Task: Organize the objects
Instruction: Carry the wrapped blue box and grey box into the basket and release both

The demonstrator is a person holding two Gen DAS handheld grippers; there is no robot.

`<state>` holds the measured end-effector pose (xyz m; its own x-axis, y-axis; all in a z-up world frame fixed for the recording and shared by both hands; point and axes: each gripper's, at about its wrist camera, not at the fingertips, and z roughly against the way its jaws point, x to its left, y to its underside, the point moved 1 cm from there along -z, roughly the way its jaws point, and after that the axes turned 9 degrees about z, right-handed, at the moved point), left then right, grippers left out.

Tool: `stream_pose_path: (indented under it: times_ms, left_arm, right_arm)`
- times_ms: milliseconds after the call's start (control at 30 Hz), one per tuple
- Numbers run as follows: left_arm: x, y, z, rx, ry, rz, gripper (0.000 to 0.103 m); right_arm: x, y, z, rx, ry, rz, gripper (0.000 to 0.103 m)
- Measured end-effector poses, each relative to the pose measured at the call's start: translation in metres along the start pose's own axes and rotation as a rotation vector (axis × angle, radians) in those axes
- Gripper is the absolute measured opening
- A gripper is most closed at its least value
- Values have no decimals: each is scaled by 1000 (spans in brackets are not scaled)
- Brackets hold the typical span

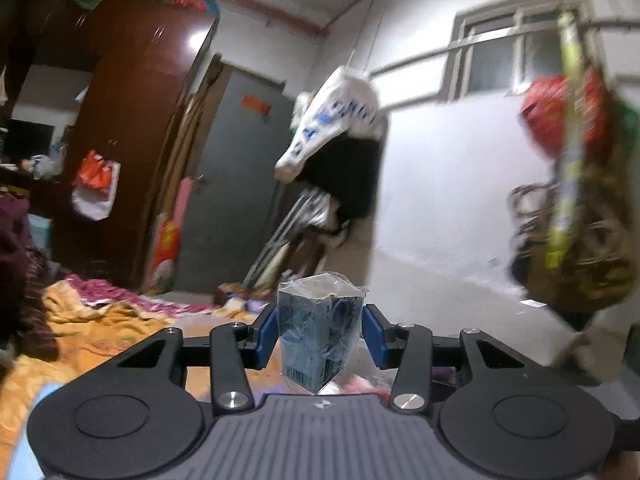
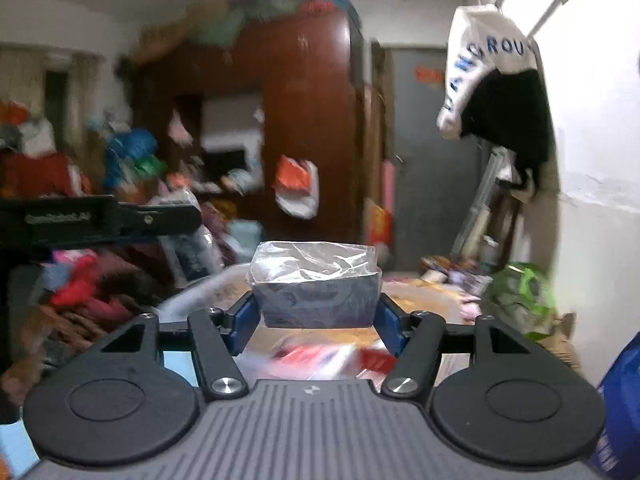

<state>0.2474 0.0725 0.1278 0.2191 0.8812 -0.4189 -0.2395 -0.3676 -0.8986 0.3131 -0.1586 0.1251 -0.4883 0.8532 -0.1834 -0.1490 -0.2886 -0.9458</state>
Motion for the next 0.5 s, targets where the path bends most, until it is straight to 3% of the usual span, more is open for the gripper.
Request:
stream_pose_path:
  times_ms: [100, 133, 200, 233, 300, 333, 400, 467, 500]
  left_arm:
    - [4, -6, -38, 50, -63, 21, 50]
    - [9, -4, -46, 55, -70, 33, 52]
    - [19, 1, -61, 83, -116, 59, 77]
    - [23, 3, -66, 97, -148, 68, 85]
    - [26, 8, -62, 108, -164, 52, 84]
    - [26, 10, -52, 89, -141, 34, 85]
    - [24, 16, -27, 41, -112, 3, 87]
    - [17, 25, 0, -25, -119, -44, 103]
    - [13, 31, 12, -26, -118, -84, 103]
  right_arm:
    - [-4, -4, -44, 83, -34, 31, 67]
    - [-4, -2, -54, 98, -27, 40, 73]
    - [-3, 3, -68, 121, 5, 57, 88]
    - [-5, 5, -68, 117, 3, 47, 88]
    - [-13, 10, -50, 69, -49, -16, 93]
    - [-15, 14, -35, 28, -69, -34, 103]
    - [-14, 22, -2, -48, -44, -45, 103]
    - [-12, 36, 23, -74, -8, -46, 103]
    - [-9, 44, 32, -77, 12, -53, 103]
